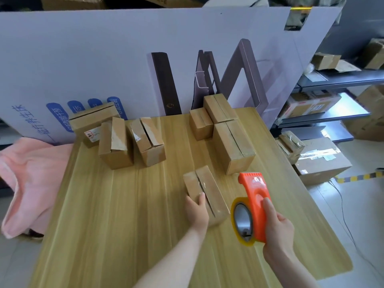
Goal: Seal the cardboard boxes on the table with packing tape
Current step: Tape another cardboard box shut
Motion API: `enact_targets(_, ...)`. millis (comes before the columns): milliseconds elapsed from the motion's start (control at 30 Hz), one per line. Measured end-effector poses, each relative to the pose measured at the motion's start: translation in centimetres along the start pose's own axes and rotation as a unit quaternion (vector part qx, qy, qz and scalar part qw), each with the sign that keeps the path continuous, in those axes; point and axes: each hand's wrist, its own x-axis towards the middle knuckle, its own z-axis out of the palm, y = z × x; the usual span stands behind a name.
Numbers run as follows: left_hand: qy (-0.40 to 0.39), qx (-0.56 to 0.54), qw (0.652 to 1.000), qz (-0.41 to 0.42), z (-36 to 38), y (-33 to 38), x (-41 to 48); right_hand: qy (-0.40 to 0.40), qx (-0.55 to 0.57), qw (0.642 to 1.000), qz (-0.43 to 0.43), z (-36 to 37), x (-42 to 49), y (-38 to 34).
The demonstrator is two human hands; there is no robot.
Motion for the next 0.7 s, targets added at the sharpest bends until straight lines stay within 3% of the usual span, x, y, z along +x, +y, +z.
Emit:
enact_targets(167,-0.057,-0.005,0.998,-0.017,-0.9,4.1,6.3,0.038,0.02,0.999,0.0,-0.3,1.2,-0.4)
enact_targets(333,0.123,-0.067,0.989,-0.056,-3.0,0.2,2.6,0.05,0.034,0.998,0.034,0.0,2.2,-0.1)
enact_targets(467,0.143,-0.138,0.966,-0.167,-0.8,-1.1,-2.5,0.02,0.038,0.998,0.049,1.5,3.8,-0.7)
enact_targets(700,0.107,-0.063,0.991,-0.039,3.1,3.1,1.4,0.008,0.019,0.999,0.028,2.6,7.7,-2.7)
